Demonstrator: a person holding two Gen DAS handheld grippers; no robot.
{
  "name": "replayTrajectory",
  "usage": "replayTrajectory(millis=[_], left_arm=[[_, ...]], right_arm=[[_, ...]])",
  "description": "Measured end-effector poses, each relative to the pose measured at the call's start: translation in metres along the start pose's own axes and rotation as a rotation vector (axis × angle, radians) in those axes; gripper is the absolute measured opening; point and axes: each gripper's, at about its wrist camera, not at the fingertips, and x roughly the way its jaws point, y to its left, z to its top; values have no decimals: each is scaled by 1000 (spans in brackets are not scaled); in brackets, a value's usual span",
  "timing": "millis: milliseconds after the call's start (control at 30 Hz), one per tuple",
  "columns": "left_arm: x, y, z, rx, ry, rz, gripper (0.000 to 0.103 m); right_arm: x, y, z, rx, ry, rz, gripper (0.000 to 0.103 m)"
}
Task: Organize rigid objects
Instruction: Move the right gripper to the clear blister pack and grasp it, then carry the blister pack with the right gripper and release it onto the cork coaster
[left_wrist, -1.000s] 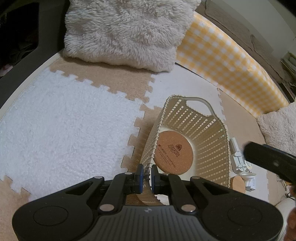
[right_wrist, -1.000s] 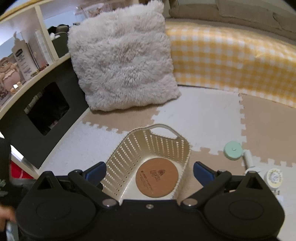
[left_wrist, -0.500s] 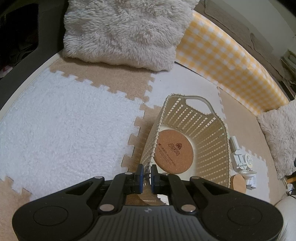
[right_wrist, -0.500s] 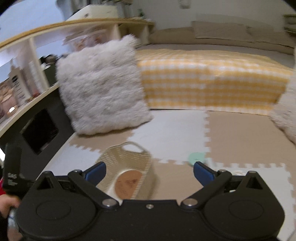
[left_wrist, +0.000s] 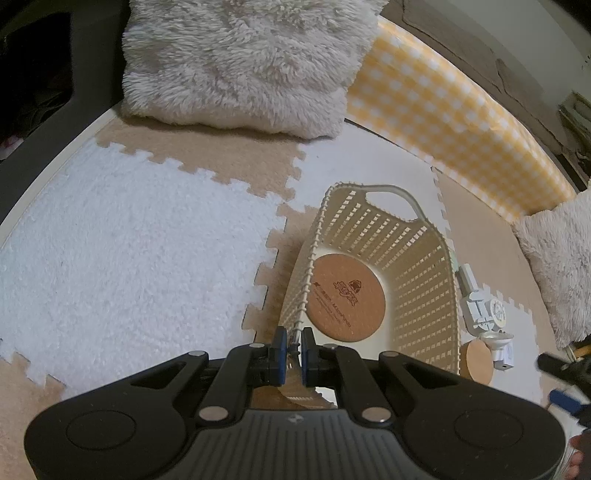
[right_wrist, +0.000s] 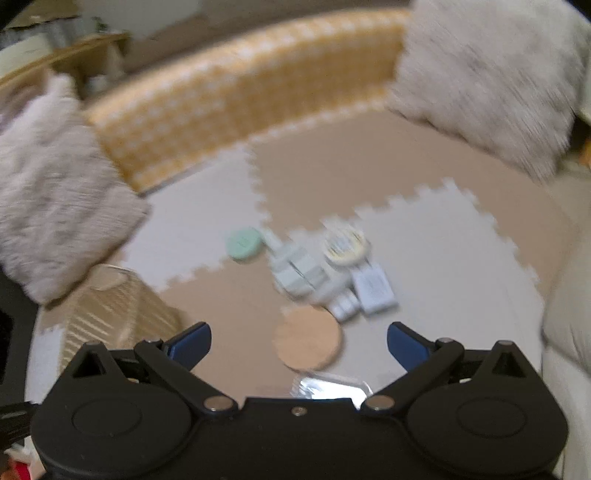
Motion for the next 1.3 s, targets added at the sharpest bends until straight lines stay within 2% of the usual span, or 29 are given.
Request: replayTrajectory(millis=[167, 300, 433, 500, 733, 900, 1133, 1300], left_arm=[[0, 0, 0, 0, 3, 0, 7], [0, 0, 0, -1, 3, 0, 7], [0, 0, 0, 1, 3, 1, 7], [-1, -1, -1, 3, 3, 2, 7], [-1, -1, -1, 4, 3, 3, 7], [-1, -1, -1, 3, 3, 3, 7], [-1, -1, -1, 2, 3, 3, 7], [-1, -1, -1, 3, 3, 3, 7]], right_arm=[[32, -9, -16, 103, 149, -50, 103], [51, -6, -29, 105, 229, -82, 103], [59, -1, -34, 112, 236, -87, 102], [64, 1, -37, 115, 240, -95, 92], [75, 11, -47, 93, 244, -156, 86], [74, 12, -48, 60, 240, -192, 74], [70, 11, -48, 76, 236, -165, 73], [48, 21, -42, 63, 156, -113, 73]])
